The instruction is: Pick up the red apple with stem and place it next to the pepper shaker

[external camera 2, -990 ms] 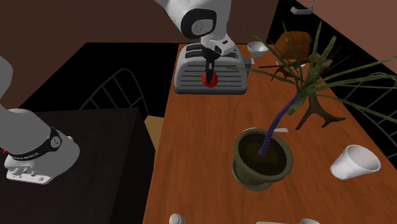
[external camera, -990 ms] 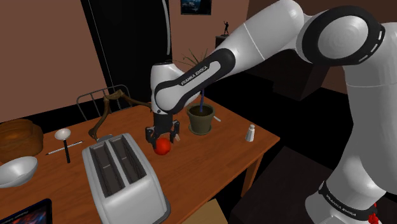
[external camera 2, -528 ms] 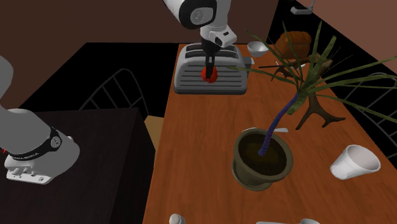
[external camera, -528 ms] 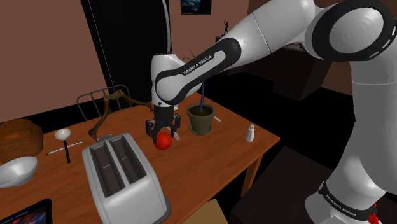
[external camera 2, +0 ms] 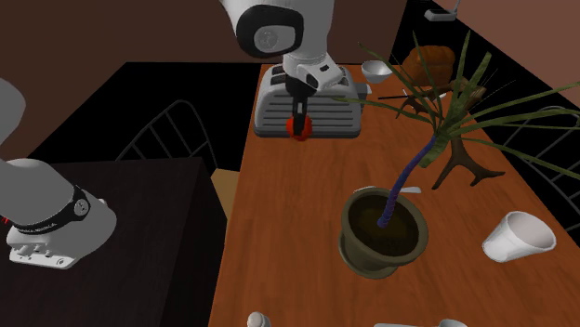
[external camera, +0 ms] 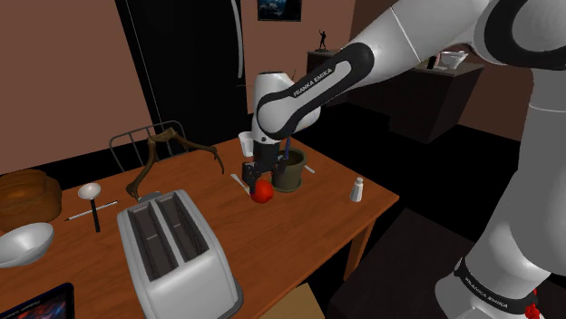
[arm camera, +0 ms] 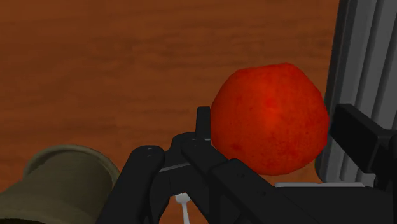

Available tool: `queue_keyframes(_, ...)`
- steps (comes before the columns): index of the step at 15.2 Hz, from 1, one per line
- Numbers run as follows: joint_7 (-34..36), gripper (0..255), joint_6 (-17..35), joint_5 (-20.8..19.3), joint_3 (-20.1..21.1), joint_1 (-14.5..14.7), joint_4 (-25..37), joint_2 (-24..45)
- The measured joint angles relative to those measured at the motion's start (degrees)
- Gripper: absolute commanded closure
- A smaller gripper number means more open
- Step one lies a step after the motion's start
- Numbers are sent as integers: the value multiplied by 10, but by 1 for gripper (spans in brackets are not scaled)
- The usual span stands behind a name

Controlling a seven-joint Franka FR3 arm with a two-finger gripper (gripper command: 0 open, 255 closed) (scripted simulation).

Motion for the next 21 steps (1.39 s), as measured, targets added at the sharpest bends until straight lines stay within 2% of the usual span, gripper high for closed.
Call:
queue_keyframes(6,-90,255,14,23,-23,-53,-86,-63)
queue_keyframes(13,-187,255,18,36,-60,-105,-157,-118)
queue_keyframes(21,-303,255,6,33,-117,-167,-188,-146)
